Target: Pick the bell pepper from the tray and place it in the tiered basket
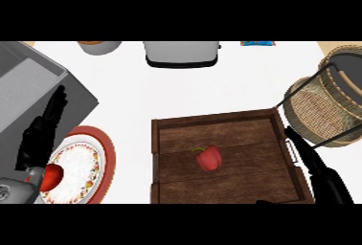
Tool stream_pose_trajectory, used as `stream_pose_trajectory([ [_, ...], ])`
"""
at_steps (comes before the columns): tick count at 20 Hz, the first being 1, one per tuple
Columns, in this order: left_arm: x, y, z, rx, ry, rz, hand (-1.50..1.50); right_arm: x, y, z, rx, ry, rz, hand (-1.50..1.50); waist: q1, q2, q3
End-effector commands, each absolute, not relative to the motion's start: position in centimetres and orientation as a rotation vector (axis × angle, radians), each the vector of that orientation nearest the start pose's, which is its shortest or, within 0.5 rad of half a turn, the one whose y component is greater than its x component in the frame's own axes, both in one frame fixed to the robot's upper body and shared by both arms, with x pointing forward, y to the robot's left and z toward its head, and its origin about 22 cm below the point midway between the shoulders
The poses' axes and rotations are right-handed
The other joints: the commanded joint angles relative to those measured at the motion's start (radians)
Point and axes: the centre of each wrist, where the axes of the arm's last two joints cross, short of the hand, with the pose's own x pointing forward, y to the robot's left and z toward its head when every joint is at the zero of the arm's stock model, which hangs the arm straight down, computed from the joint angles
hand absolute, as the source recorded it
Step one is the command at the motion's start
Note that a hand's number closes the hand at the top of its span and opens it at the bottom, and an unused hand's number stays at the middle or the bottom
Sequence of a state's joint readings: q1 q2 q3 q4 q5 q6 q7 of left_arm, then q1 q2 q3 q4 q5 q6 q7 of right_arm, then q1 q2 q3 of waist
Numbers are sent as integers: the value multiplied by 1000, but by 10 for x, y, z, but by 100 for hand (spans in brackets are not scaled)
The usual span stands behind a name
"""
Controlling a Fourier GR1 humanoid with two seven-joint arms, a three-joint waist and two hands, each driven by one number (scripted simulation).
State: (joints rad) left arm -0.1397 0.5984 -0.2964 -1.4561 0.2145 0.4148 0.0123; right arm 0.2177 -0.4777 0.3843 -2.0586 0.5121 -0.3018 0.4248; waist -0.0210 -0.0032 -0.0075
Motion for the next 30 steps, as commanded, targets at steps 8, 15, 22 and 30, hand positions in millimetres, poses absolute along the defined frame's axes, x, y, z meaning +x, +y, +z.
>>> stream_pose_trajectory([
  [8,269,301,33,419,-1545,-241,0,187,-143,153,-803,-1204,687,-150,43,3,4],
  [15,283,298,22,440,-1535,-224,0,215,-102,141,-737,-1024,745,-150,25,6,5],
  [22,276,305,29,413,-1530,-224,0,227,-93,123,-786,-933,801,-150,25,3,6],
  [30,271,291,33,432,-1535,-222,0,205,-72,105,-830,-919,848,-150,22,1,7],
])
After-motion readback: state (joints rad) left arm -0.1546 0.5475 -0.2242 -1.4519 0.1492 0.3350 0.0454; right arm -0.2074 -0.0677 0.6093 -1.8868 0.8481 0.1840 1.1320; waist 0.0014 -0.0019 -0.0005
